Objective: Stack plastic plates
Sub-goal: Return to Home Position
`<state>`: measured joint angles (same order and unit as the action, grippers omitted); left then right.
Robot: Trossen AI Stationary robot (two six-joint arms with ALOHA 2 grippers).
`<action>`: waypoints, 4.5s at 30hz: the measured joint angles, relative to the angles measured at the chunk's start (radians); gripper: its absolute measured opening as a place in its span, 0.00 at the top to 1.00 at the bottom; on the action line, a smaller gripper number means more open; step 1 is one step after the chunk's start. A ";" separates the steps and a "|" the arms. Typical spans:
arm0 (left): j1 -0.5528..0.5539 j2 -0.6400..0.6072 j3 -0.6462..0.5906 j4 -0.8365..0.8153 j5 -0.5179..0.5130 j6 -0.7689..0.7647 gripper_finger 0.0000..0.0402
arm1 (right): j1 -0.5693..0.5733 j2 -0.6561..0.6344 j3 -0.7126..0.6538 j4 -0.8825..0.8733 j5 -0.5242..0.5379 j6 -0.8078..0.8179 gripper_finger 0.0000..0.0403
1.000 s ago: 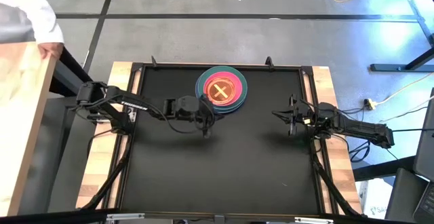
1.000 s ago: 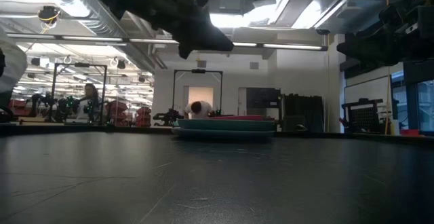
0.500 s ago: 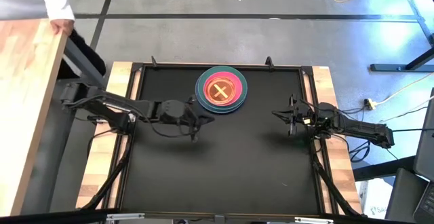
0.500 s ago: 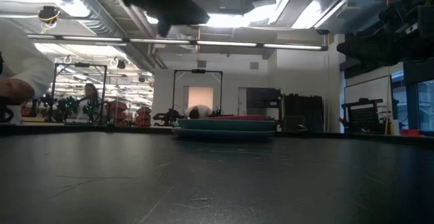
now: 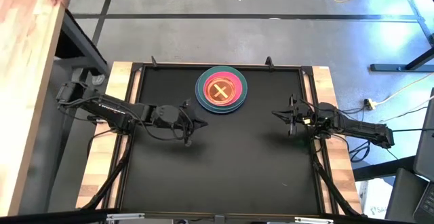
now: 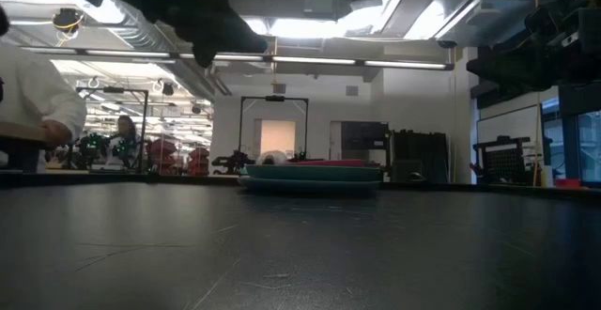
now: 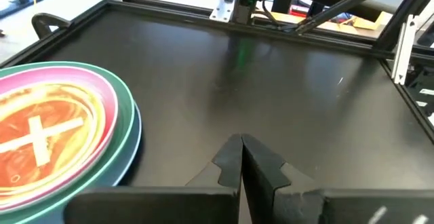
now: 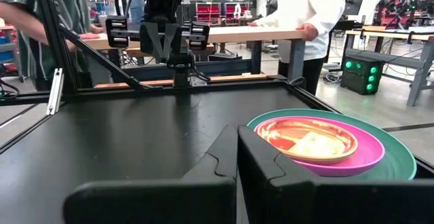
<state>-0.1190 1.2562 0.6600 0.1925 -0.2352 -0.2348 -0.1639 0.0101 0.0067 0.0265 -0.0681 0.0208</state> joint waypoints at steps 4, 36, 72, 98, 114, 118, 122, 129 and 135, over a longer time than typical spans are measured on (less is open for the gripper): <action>-0.001 -0.002 -0.001 0.001 -0.006 -0.001 0.99 | 0.000 0.000 0.000 0.000 0.000 0.000 0.99; -0.022 -0.210 -0.106 -0.012 -0.046 -0.023 0.99 | 0.000 0.000 0.000 0.000 0.000 0.000 0.99; -0.022 -0.450 -0.339 0.120 -0.067 -0.023 0.99 | 0.000 0.000 0.000 0.000 0.000 0.000 0.99; -0.022 -1.005 -0.653 0.076 -0.011 -0.018 0.99 | 0.000 0.000 0.000 0.000 0.000 0.000 0.99; -0.022 -1.254 -0.652 -0.050 -0.006 0.036 0.99 | 0.000 0.000 0.000 0.000 0.000 0.000 0.99; -0.022 -1.240 -0.652 -0.058 -0.010 0.035 0.99 | 0.000 0.000 0.000 0.000 0.000 0.000 0.99; -0.022 -1.241 -0.652 -0.051 -0.010 0.035 0.99 | 0.000 0.000 0.000 0.000 0.000 0.000 0.99; -0.022 -1.241 -0.652 -0.051 -0.010 0.035 0.99 | 0.000 0.000 0.000 0.000 0.000 0.000 0.99; -0.022 -1.241 -0.652 -0.051 -0.010 0.035 0.99 | 0.000 0.000 0.000 0.000 0.000 0.000 0.99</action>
<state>-0.1406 0.0154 0.0082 0.1413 -0.2455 -0.2001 -0.1638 0.0101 0.0067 0.0265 -0.0681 0.0208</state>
